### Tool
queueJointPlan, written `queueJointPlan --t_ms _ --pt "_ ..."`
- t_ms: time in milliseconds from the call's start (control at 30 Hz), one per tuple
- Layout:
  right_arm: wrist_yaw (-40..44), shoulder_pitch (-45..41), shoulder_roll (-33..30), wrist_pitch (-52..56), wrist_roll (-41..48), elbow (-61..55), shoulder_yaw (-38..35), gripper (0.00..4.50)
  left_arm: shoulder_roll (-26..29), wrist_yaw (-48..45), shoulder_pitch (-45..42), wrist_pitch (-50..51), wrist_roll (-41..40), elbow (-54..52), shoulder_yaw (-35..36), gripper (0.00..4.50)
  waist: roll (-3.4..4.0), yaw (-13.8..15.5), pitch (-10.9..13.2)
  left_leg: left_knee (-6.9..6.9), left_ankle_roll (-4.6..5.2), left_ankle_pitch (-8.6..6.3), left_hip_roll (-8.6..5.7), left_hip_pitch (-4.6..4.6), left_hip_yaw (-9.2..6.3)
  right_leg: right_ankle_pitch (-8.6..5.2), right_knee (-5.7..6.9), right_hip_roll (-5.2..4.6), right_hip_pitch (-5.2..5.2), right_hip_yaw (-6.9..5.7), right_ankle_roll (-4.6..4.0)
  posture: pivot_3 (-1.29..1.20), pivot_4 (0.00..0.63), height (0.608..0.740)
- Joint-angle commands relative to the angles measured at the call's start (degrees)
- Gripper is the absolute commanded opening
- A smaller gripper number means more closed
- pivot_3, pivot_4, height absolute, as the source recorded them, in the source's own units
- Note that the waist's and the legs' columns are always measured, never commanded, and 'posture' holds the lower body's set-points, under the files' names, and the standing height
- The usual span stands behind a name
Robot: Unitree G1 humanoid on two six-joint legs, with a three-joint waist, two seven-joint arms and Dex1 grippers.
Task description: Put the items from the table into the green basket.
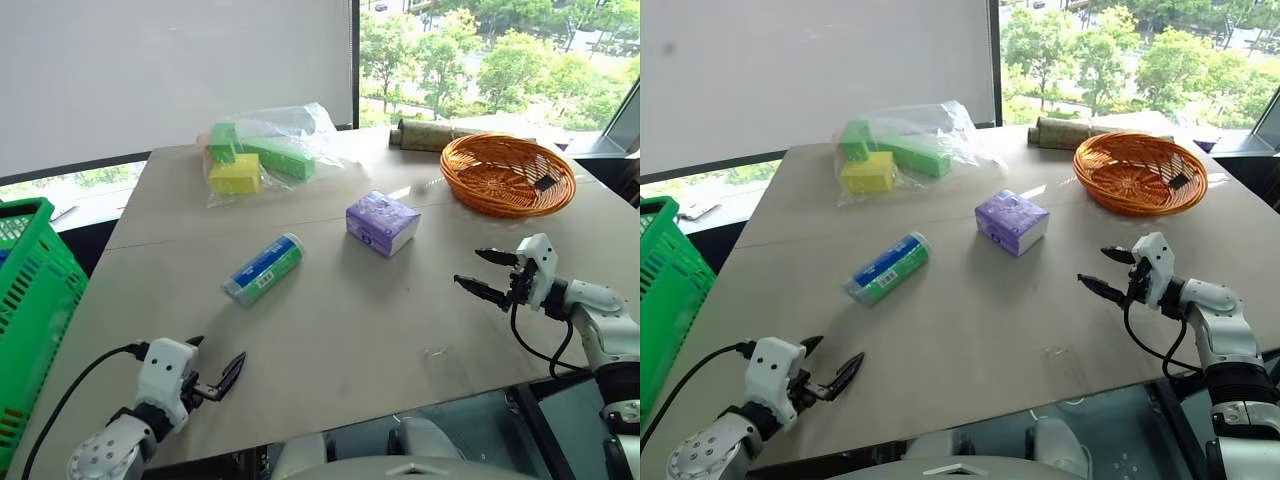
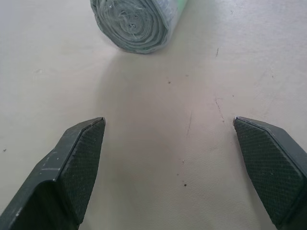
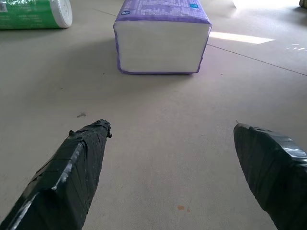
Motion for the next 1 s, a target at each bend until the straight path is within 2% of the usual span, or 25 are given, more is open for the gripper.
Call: queueJointPlan --t_ms 33,167,500,633,800,1000 --pt "2.59 -1.50 -1.15 -2.24 0.66 0.49 -1.07 4.50 1.16 -1.22 0.30 -1.59 -0.04 -2.28 1.28 4.38 0.00 0.00 0.00 0.00 0.00 0.00 0.00 0.00 0.00 0.00 0.00 0.00 0.00 0.00 0.00 -0.05 0.000 0.740" --pt "4.33 -1.46 -0.78 -4.30 0.32 1.12 -0.66 4.50 0.87 -3.99 0.84 -1.46 -3.97 -3.42 1.82 4.38 0.00 0.01 0.00 0.00 0.00 0.00 0.00 0.00 0.00 0.00 0.01 0.00 0.00 -0.01 0.00 -0.04 0.000 0.740" --pt "6.18 -1.51 -0.18 -6.19 0.36 1.91 -0.66 4.50 1.38 -4.12 0.11 0.06 -5.33 -5.66 2.64 4.38 0.00 0.05 0.00 0.00 0.00 0.00 0.01 0.00 0.00 0.00 0.00 -0.01 0.00 0.00 0.00 -0.04 0.000 0.740" --pt "9.25 -0.84 -1.30 -4.03 2.10 -1.08 -0.54 4.50 4.60 -4.38 -0.83 4.37 -6.02 -9.38 3.35 4.38 0.00 0.06 0.00 0.00 0.00 0.00 0.00 0.01 -0.01 0.00 0.02 -0.01 0.00 -0.01 0.00 -0.04 0.000 0.740" --pt "12.13 -1.06 -2.98 6.12 7.63 -14.09 0.64 4.50 11.34 -1.14 -11.45 15.67 -6.97 -10.14 4.92 4.38 0.03 0.26 0.01 0.01 0.01 0.01 0.01 0.01 -0.10 0.00 0.06 0.01 0.00 -0.10 0.00 -0.06 0.000 0.740" --pt "8.86 -3.08 -2.65 17.51 14.57 -28.79 1.54 4.50 16.19 -1.22 -29.55 26.13 -5.11 -0.49 -3.77 4.38 -0.05 0.02 -0.02 0.02 0.00 0.00 -0.02 -0.06 -0.13 0.01 0.02 0.07 -0.02 -0.12 0.02 -0.08 0.000 0.740"
